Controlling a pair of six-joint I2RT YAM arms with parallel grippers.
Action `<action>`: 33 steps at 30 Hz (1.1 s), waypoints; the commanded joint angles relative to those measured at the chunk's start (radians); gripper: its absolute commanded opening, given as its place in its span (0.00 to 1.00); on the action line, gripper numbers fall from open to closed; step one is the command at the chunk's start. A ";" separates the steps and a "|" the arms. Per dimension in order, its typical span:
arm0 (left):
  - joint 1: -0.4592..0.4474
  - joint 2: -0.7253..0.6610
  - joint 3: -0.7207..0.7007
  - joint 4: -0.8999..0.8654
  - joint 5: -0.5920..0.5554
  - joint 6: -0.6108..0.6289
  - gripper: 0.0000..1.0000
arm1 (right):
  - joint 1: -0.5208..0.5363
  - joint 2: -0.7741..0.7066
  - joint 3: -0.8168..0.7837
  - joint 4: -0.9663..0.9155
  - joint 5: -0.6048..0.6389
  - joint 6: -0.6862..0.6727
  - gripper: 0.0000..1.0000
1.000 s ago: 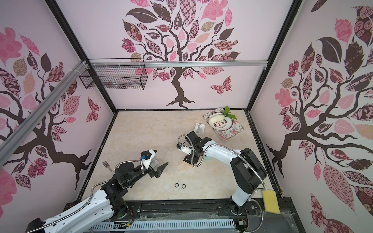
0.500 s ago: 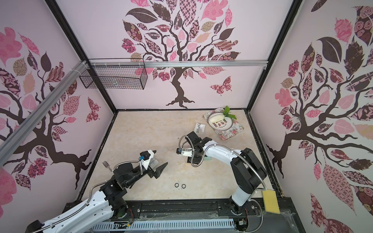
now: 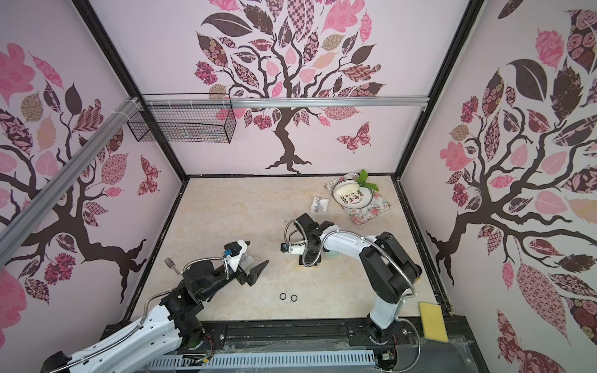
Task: Take the rings out of the lift-off lid box
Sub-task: Place the jewelry box at the center of the board, then take out the ring from the jewelry box.
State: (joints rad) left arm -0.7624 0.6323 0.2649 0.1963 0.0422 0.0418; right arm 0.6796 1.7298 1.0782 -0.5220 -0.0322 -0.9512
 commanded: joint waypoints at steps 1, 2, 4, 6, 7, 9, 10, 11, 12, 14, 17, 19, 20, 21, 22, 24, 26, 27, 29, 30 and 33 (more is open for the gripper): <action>-0.002 0.001 -0.033 0.011 -0.006 0.007 0.98 | 0.005 0.006 0.025 0.007 -0.020 -0.022 0.19; -0.002 0.000 -0.033 0.010 -0.007 0.007 0.98 | 0.006 0.002 0.032 0.008 -0.016 -0.020 0.23; -0.002 -0.001 -0.033 0.010 -0.009 0.009 0.98 | 0.007 -0.017 0.046 0.012 -0.005 -0.011 0.30; -0.002 -0.003 -0.035 0.009 -0.016 0.010 0.98 | 0.007 -0.059 0.062 0.027 0.020 0.008 0.41; -0.002 -0.003 -0.035 0.009 -0.018 0.012 0.98 | 0.008 -0.085 0.076 0.025 0.024 0.023 0.47; -0.002 -0.005 -0.032 0.007 -0.022 0.015 0.98 | 0.012 -0.160 0.107 0.037 0.052 0.090 0.99; -0.002 -0.003 -0.029 0.008 -0.027 0.015 0.98 | 0.014 -0.197 0.120 0.045 0.064 0.141 1.00; -0.002 0.000 -0.026 0.010 -0.031 0.014 0.98 | 0.014 -0.240 0.131 0.060 0.082 0.228 1.00; -0.002 0.008 -0.018 0.013 -0.034 0.011 0.98 | 0.017 -0.280 0.140 0.072 0.112 0.353 1.00; -0.002 0.036 -0.002 0.029 -0.042 0.001 0.98 | 0.020 -0.339 0.169 0.048 0.158 0.632 1.00; -0.002 0.119 0.058 0.036 -0.044 -0.015 0.98 | 0.019 -0.388 0.154 -0.022 0.130 0.941 1.00; -0.002 0.199 0.099 0.043 -0.032 -0.022 0.98 | 0.019 -0.424 0.079 -0.014 0.068 1.073 1.00; -0.002 0.244 0.127 0.044 -0.024 -0.017 0.98 | 0.020 -0.453 0.029 0.007 0.039 1.142 1.00; -0.002 0.292 0.149 0.043 -0.026 -0.026 0.98 | 0.021 -0.483 -0.027 0.042 0.025 1.207 1.00; -0.002 0.333 0.168 0.043 -0.030 -0.031 0.98 | 0.021 -0.511 -0.074 0.068 0.009 1.257 1.00; -0.002 0.422 0.199 0.069 -0.031 -0.039 0.98 | 0.021 -0.550 -0.143 0.096 0.009 1.339 1.00; -0.002 0.495 0.239 0.081 -0.039 -0.054 0.98 | 0.024 -0.564 -0.172 0.097 0.012 1.387 0.99; -0.002 0.533 0.263 0.086 -0.036 -0.059 0.98 | 0.026 -0.563 -0.177 0.090 0.015 1.406 0.97; -0.002 0.605 0.310 0.096 -0.035 -0.072 0.98 | 0.033 -0.554 -0.186 0.083 0.025 1.430 0.91; -0.002 0.641 0.329 0.105 -0.035 -0.075 0.98 | 0.032 -0.548 -0.196 0.084 0.029 1.439 0.81; -0.003 0.743 0.332 0.236 -0.024 -0.077 0.98 | 0.032 -0.520 -0.241 0.121 0.021 1.450 0.56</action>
State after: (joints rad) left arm -0.7624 1.3178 0.5575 0.3077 0.0090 -0.0200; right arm 0.7059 1.1999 0.8532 -0.4332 -0.0078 0.4194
